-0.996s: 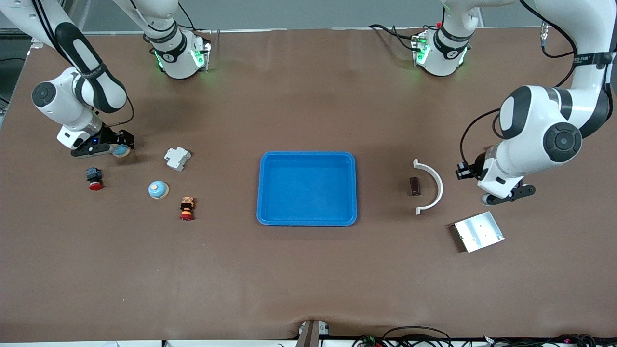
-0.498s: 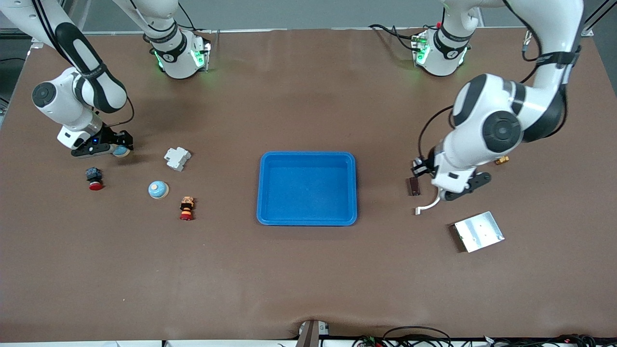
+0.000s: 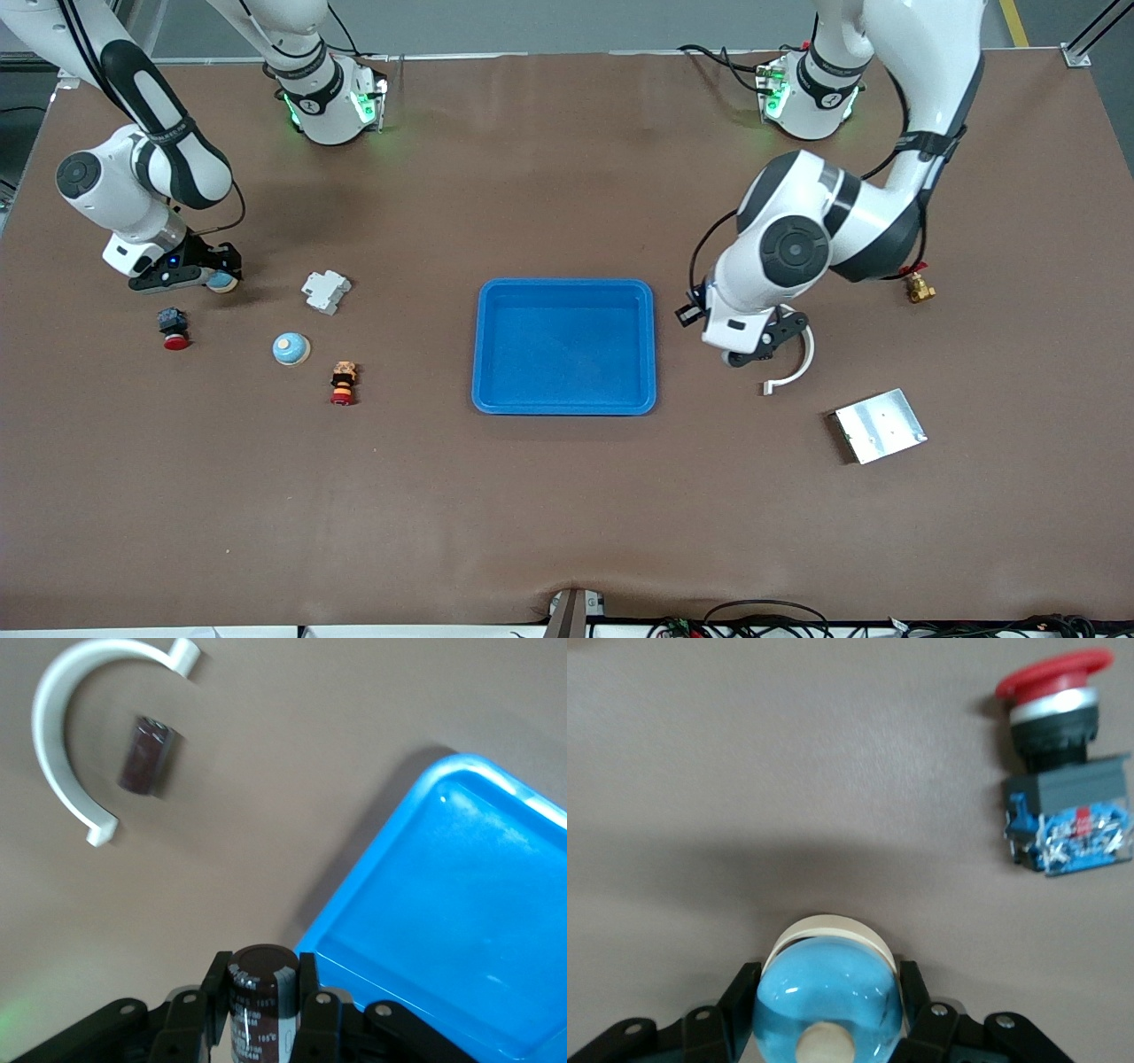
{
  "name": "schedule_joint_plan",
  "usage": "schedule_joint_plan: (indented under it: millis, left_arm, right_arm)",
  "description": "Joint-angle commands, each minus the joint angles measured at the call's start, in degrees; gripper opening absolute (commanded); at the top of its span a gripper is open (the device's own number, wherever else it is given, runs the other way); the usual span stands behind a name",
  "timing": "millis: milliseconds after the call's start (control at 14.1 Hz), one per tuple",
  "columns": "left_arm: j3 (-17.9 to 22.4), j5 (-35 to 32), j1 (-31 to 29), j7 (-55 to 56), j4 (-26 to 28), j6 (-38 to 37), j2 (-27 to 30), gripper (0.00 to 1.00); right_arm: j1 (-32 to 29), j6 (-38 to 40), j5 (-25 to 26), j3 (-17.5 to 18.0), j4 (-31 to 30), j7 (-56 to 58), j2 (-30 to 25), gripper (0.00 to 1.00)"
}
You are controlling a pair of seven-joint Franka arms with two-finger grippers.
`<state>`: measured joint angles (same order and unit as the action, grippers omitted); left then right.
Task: Place electrolytic capacitor and blue bell in tray
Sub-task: 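Carry the capacitor to the tray while the right gripper lifts the bell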
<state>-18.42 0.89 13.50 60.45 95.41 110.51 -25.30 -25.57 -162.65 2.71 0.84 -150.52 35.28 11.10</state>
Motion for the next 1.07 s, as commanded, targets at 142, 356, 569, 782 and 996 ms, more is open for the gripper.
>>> schedule_joint_plan:
  millis: [142,356,569,782,996]
  left_arm:
    - [0.31,-3.16,3.71,5.19,-3.13,3.65,-5.37,0.0]
    - [0.31,-3.43,5.48,9.5,-3.39,6.64,-8.0,0.02]
    - [0.75,-3.52,7.5,12.31,-5.85,7.35,-11.78,0.02]
    - [0.84,-4.39,8.73,14.08,-6.21,9.54,-13.98,0.02]
    - [0.75,-8.79,9.96,19.86,-6.29,12.35,-16.44,0.02]
  right_arm:
    - [6.13,16.89,0.63,0.39,1.9,-8.53,-12.83,0.0]
    - [11.93,27.09,0.63,0.39,4.09,-18.37,-18.55,0.0]
    - [17.29,37.03,0.63,0.91,7.95,-28.13,-21.2,0.0]
    - [22.66,44.6,0.37,0.91,11.91,-37.19,-21.99,0.0]
    - [27.32,46.9,-0.33,1.0,13.59,-45.53,-22.17,0.0]
